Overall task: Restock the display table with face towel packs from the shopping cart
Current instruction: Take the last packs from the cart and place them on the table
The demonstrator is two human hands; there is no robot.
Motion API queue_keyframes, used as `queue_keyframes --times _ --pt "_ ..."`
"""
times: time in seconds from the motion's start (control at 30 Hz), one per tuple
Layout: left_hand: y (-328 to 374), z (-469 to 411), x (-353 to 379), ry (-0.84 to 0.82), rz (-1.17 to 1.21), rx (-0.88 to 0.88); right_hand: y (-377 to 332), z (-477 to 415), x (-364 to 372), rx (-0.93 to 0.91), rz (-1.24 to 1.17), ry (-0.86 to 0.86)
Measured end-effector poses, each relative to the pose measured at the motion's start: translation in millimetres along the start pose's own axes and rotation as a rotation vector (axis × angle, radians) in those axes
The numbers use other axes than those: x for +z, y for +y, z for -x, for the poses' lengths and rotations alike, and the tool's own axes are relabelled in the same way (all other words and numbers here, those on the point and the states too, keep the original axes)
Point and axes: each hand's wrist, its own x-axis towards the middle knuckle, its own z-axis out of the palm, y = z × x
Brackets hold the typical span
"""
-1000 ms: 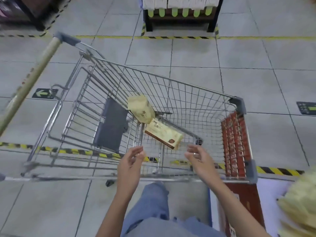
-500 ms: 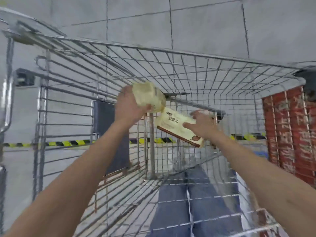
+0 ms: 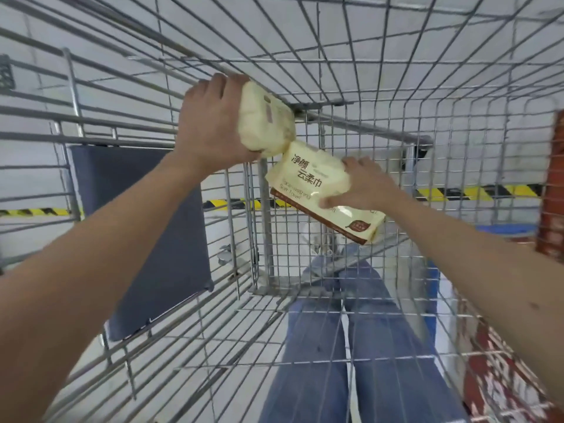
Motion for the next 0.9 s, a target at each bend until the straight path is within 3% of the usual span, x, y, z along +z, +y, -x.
queue_keyframes --times 0.13,0.37,0.77,0.9 --pt "-2 -3 0 0.023 0.013 0.007 -2 -9 -2 0.005 -0.004 -0.09" --pt "10 28 1 0.067 0.092 -0.089 -3 7 1 0.029 -0.1 -0.055" --pt "64 148 -76 0.256 0.826 -0.996 38 142 -47 0.159 -0.916 0.125" --pt "84 176 -102 0.359 1.451 -1.297 39 189 -64 0.118 -1.074 0.189"
